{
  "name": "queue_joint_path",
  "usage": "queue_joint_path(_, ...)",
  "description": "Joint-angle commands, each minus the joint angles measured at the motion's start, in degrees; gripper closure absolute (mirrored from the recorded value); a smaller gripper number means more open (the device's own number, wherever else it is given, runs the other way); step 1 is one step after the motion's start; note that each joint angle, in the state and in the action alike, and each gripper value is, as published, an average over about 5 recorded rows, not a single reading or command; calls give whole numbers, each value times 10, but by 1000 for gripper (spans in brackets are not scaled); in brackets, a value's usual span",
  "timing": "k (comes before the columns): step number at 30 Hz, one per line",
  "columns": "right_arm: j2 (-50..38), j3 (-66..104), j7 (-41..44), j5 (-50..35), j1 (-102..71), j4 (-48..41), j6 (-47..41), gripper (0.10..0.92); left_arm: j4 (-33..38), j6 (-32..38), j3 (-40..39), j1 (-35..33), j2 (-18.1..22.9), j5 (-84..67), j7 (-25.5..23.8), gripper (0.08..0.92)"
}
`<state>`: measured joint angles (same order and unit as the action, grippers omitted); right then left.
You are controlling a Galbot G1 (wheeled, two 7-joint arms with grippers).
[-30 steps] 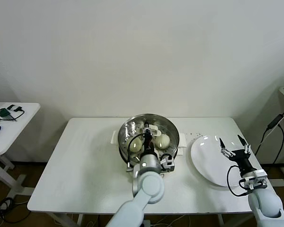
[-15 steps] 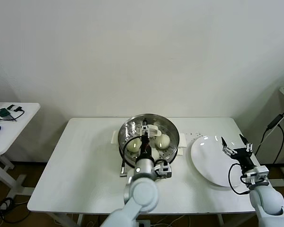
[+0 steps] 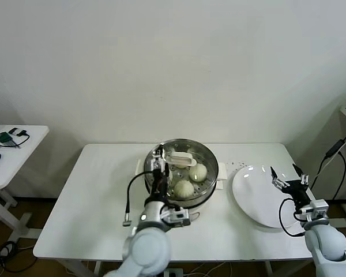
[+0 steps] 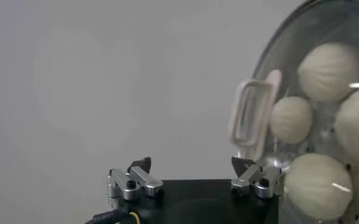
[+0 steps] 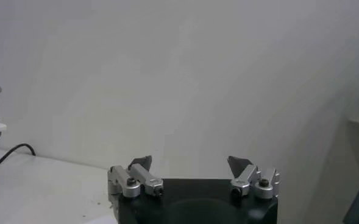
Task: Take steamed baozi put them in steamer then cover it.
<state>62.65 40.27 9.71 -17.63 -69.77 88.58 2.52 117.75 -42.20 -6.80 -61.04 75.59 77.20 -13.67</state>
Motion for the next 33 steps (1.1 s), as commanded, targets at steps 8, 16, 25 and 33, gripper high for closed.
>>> queue_joint_path(8, 7, 8, 22, -6, -28, 14, 11, 203, 95, 332, 351, -254, -20, -660, 299, 177)
queue_joint_path(16, 24, 7, 46, -9, -55, 25, 42, 203, 27, 474, 417, -347, 27, -780, 297, 177)
queue_joint_path(25, 34, 8, 58, -18, -79, 36, 58, 203, -20, 524, 414, -359, 33, -825, 292, 177)
queue_joint_path(33, 30, 7, 58, -27, -91, 35, 65, 203, -34, 515, 414, -351, 35, -820, 256, 177)
